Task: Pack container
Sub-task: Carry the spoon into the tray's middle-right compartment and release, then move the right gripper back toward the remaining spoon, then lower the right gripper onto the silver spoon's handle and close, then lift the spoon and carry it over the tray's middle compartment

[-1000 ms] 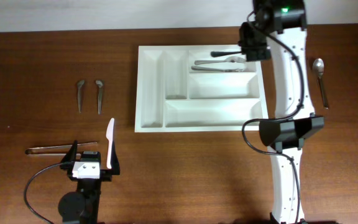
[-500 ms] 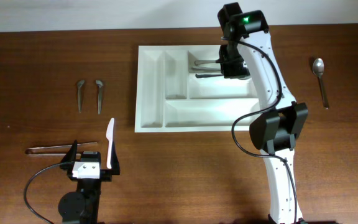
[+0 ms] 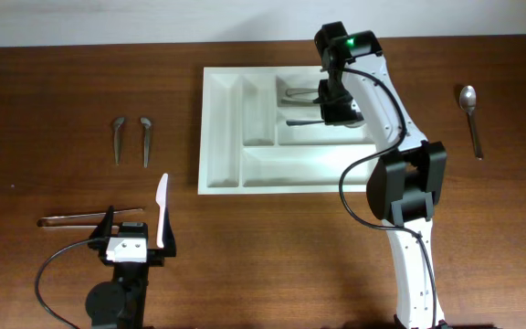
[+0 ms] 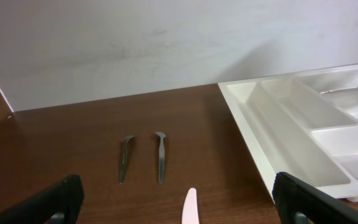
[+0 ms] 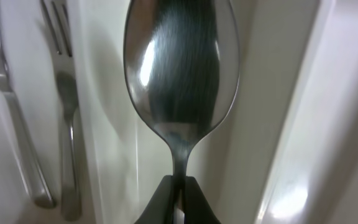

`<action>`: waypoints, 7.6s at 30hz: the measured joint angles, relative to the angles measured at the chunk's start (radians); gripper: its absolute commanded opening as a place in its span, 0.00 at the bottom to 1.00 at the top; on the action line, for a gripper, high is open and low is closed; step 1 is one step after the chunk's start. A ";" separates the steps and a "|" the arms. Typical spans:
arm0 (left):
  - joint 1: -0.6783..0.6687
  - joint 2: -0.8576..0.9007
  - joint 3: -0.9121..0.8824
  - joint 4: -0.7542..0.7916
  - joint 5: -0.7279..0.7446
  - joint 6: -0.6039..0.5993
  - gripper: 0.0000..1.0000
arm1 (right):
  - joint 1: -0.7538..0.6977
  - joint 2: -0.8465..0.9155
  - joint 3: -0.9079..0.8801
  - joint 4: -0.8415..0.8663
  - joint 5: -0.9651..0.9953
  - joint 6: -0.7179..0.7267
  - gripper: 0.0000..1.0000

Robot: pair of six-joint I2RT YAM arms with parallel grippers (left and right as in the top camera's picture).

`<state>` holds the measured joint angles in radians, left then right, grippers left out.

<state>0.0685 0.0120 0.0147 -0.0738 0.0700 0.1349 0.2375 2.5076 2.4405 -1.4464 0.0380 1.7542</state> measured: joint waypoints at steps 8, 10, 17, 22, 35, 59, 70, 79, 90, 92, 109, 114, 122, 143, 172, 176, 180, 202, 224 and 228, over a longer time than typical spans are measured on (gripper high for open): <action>0.000 0.000 0.000 0.000 0.000 0.000 0.99 | -0.001 0.000 -0.004 0.027 0.054 -0.053 0.56; 0.000 0.000 0.000 0.000 0.000 0.000 0.99 | -0.002 0.000 -0.004 0.027 0.086 -0.096 0.67; 0.000 0.000 0.000 0.000 0.000 0.000 0.99 | -0.030 0.000 -0.004 0.028 0.157 -0.250 0.87; 0.000 0.000 0.000 0.000 0.000 0.000 0.99 | -0.090 0.001 0.029 0.029 0.169 -0.443 0.99; 0.000 0.000 0.000 0.000 0.000 0.000 0.99 | -0.356 0.001 0.473 0.057 0.184 -1.412 0.99; 0.000 0.000 0.000 0.000 0.000 0.000 0.99 | -0.660 0.005 0.147 0.127 0.031 -2.213 0.99; 0.000 0.000 0.000 0.000 0.000 0.000 0.99 | -0.691 0.041 0.074 0.193 -0.117 -2.234 0.99; 0.000 0.000 0.000 0.000 0.000 0.000 0.99 | -0.722 0.127 0.074 0.193 -0.136 -2.234 0.99; 0.000 0.000 0.000 0.000 0.000 0.000 0.99 | -0.722 0.167 0.071 0.192 -0.138 -2.228 0.99; 0.000 0.000 0.000 0.000 0.000 0.000 0.99 | -0.722 0.168 0.071 0.192 -0.138 -2.229 0.99; 0.000 0.000 0.000 0.000 0.000 0.000 0.99 | -0.722 0.160 0.026 0.230 -0.134 -2.229 0.99; 0.000 0.000 0.000 0.000 0.000 0.000 0.99 | -0.722 0.156 0.018 0.245 -0.134 -2.229 0.99; 0.000 0.000 0.000 0.000 0.000 0.000 0.99 | -0.722 0.156 0.011 0.301 -0.142 -2.203 0.87; 0.000 0.000 0.000 0.000 0.000 0.000 0.99 | -0.722 0.156 0.009 0.325 -0.160 -2.158 0.04; 0.000 0.000 0.000 0.000 0.000 0.000 0.99 | -0.529 0.100 0.643 0.013 -0.397 -1.299 0.04; 0.000 0.000 0.000 0.000 0.000 0.000 0.99 | -0.468 0.098 0.645 -0.043 -0.441 -1.036 0.04; 0.000 0.000 0.000 0.000 0.000 0.000 0.99 | -0.412 0.098 0.645 -0.101 -0.450 -0.772 0.04; 0.000 0.000 0.000 0.000 0.000 0.000 0.99 | -0.088 0.098 0.568 -0.246 -0.187 -0.026 0.04; 0.000 0.000 0.000 0.000 0.000 0.000 0.99 | -0.068 0.098 0.159 -0.142 -0.130 0.099 0.32; 0.000 0.000 0.000 0.000 0.000 0.000 0.99 | -0.064 0.098 0.158 -0.136 -0.112 0.094 0.49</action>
<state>0.0685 0.0120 0.0147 -0.0738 0.0700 0.1349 0.1730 2.6057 2.5980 -1.5822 -0.0742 1.8484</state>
